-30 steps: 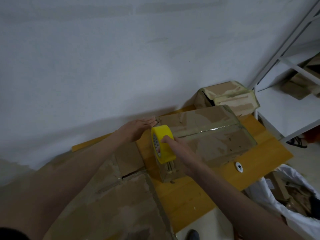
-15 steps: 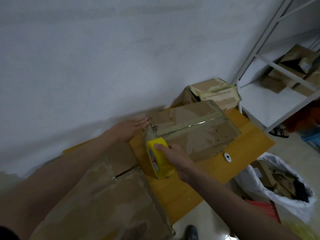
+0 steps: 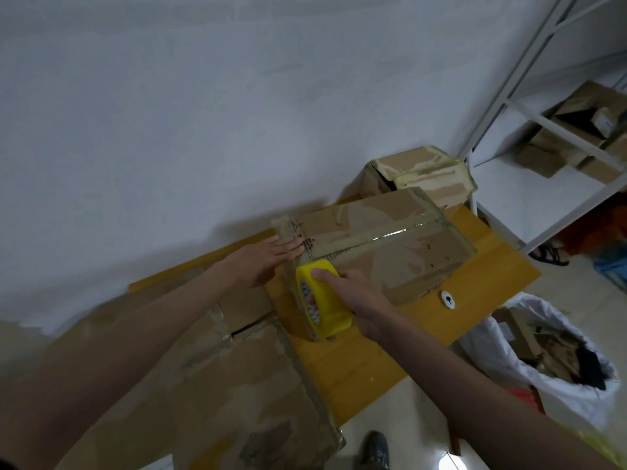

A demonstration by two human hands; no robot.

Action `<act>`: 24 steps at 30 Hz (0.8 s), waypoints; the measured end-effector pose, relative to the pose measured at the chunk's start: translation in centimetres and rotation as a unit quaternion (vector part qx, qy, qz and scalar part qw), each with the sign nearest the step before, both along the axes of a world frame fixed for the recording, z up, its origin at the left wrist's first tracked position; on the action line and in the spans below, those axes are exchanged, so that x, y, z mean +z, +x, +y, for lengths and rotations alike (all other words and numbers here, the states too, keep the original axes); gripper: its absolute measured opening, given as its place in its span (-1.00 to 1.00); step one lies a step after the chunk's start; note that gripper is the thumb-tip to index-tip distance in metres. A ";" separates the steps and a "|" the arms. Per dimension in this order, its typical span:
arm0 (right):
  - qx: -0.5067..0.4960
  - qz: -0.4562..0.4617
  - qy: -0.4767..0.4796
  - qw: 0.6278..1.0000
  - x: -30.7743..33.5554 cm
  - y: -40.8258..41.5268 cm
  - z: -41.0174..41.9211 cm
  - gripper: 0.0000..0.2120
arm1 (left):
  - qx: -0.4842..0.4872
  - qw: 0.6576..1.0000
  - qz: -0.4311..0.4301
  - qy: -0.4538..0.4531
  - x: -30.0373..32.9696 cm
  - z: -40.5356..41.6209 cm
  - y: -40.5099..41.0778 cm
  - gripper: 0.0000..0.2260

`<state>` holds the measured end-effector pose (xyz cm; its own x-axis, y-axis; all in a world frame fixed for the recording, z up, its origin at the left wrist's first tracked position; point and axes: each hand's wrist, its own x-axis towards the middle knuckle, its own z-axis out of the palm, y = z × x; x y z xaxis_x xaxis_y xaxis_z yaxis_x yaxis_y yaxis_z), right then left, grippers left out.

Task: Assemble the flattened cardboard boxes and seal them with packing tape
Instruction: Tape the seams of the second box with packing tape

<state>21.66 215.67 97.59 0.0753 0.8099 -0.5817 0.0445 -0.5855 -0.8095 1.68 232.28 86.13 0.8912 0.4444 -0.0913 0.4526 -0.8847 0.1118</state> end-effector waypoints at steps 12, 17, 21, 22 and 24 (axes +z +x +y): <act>0.002 -0.072 0.029 0.997 0.7 3.1 -4.4 -0.71 | 0.035 0.995 0.099 0.006 0.2 -1.7 1.0 -0.16; 0.005 -0.106 0.031 0.994 0.0 3.0 -6.0 -0.65 | 0.038 0.992 0.120 0.009 0.4 -2.8 1.2 -0.16; -0.016 -0.135 0.019 0.991 -1.0 3.8 -6.7 -0.51 | 0.043 0.991 0.130 0.012 1.0 -3.4 1.5 -0.16; -0.019 -0.142 0.018 0.990 -1.1 4.1 -6.8 -0.47 | 0.047 0.990 0.133 0.009 1.0 -3.7 1.5 -0.15; -0.013 -0.160 0.020 0.987 -1.0 4.5 -7.0 -0.37 | 0.055 0.989 0.138 0.008 1.2 -4.3 1.7 -0.14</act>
<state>26.14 208.64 96.57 0.2710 0.8270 -0.4925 0.2867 -0.5578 -0.7789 3.36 228.01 87.30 0.7794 0.5412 -0.3157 0.5580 -0.8287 -0.0430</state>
